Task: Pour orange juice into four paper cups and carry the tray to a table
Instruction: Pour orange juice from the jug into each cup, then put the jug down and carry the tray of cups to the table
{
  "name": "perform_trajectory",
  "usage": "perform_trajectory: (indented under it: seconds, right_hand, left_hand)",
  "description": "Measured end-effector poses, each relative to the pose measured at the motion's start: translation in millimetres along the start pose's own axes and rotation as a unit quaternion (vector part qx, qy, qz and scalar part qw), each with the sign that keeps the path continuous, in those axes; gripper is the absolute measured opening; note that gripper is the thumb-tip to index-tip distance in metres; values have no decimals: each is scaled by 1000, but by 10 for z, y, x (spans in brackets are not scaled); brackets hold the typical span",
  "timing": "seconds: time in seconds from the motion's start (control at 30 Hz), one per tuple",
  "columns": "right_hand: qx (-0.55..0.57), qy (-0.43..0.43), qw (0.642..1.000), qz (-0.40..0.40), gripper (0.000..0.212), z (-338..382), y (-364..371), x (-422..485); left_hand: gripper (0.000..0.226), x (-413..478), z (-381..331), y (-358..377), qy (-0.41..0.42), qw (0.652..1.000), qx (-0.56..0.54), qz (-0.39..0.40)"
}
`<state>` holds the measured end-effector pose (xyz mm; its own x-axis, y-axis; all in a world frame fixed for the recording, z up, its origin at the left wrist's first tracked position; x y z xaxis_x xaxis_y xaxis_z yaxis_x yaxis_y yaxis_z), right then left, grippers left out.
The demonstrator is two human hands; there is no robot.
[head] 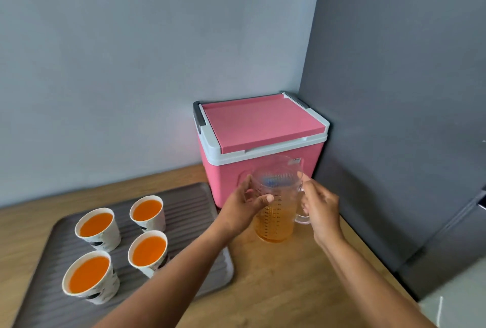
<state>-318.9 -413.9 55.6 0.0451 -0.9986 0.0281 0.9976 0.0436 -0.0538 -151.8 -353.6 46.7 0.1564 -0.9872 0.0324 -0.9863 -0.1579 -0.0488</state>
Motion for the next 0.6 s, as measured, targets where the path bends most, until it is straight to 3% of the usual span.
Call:
perform_trajectory:
  seconds: [0.27, 0.5, 0.6]
  right_hand:
    - [-20, 30, 999, 6, 22, -285, -223, 213]
    - [-51, 0, 999, 6, 20, -386, -276, 297]
    - [-76, -29, 997, 7, 26, -413, -273, 312]
  left_hand:
    - [52, 237, 212, 250, -13, 1000, 9, 10]
    - [62, 259, 291, 326, -18, 1000, 3, 7]
    - [79, 237, 326, 331, -30, 999, 10, 6]
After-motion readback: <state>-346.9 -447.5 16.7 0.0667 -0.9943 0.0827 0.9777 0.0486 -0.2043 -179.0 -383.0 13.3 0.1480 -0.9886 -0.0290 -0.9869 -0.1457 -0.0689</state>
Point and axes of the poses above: each hand's wrist, its own x-axis towards the middle knuckle, its own y-axis out of the palm, z = x × y, the point moved 1 cm from there along x, towards the middle knuckle, and after that the axes turned 6 degrees about -x, right-handed, at the moved point
